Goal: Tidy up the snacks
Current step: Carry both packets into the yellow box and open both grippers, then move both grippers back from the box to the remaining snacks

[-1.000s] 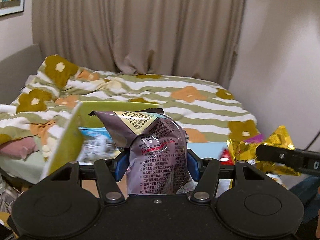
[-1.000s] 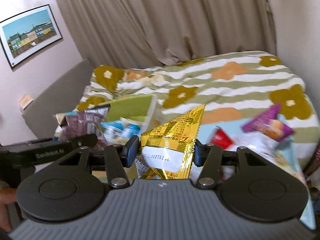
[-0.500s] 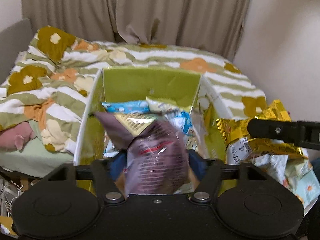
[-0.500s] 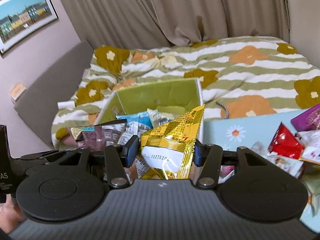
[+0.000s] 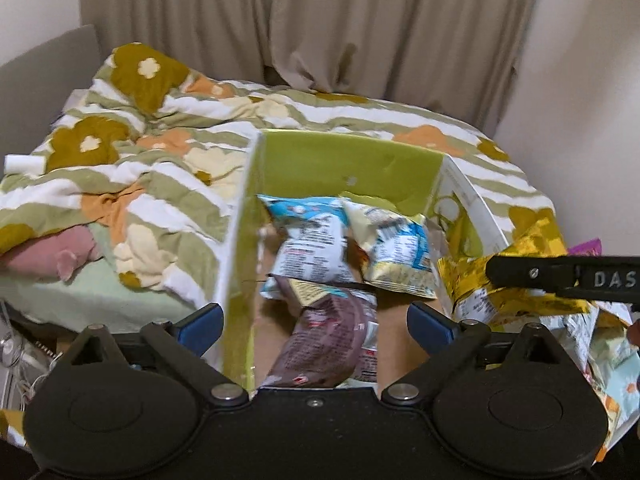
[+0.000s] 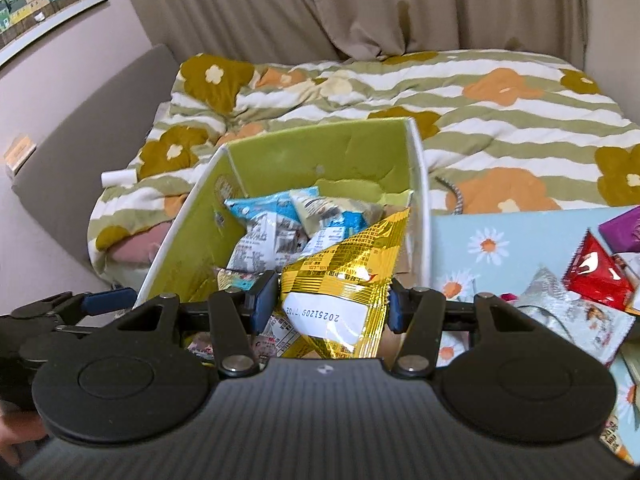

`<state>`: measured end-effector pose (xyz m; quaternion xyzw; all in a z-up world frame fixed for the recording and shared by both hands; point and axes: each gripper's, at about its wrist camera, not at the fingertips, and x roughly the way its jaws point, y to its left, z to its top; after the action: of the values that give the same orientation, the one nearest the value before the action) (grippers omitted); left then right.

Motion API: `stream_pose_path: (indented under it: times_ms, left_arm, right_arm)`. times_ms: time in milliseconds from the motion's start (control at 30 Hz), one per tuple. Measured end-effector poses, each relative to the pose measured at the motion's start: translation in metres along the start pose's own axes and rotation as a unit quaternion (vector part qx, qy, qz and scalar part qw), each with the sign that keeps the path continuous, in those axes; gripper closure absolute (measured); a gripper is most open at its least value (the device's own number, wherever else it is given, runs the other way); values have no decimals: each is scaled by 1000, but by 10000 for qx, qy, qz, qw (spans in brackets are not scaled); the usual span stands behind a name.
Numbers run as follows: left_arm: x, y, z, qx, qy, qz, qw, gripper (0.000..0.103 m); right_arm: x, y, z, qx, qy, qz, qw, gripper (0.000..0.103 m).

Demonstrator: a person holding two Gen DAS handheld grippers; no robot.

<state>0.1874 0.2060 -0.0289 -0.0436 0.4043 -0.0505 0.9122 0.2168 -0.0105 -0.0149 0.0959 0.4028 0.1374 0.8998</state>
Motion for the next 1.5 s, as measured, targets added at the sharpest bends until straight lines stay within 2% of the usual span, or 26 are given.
stream_pose_path:
  times_ms: [300,367,400,500,700,1033,1167,1500]
  left_arm:
    - [-15,11,6,-215,-167,366,9990,3]
    - [-16,11,5,-246,-178,350,9989,3]
    - [-17,11,3,-263,-192,332,9989,3]
    - [-16,9,0,-309,-206,334,9988,3]
    - [-15,7,4,-325,-236,264,9988,3]
    - [-36,-2,14,-214,-425,75,9988,3]
    - [-47,-9,15,-102,-557,-107,9983,3]
    - [-52,-48,8,391,-591,-942,9930,3]
  right_arm:
    - [22,12,6,-196,312,450,9983,32]
    - [29,11,7,-202,324,490,9981,17]
    - [31,11,7,-210,303,468,9982,0]
    - [27,7,5,-205,100,422,9989,0]
    - [16,0,0,-203,-33,408,9990,0]
    - [-11,-1,-1,-215,-217,309,9991,0]
    - [-29,-5,-4,-190,-288,211,9992,0]
    - [-92,-32,-30,244,-624,-547,9963,0]
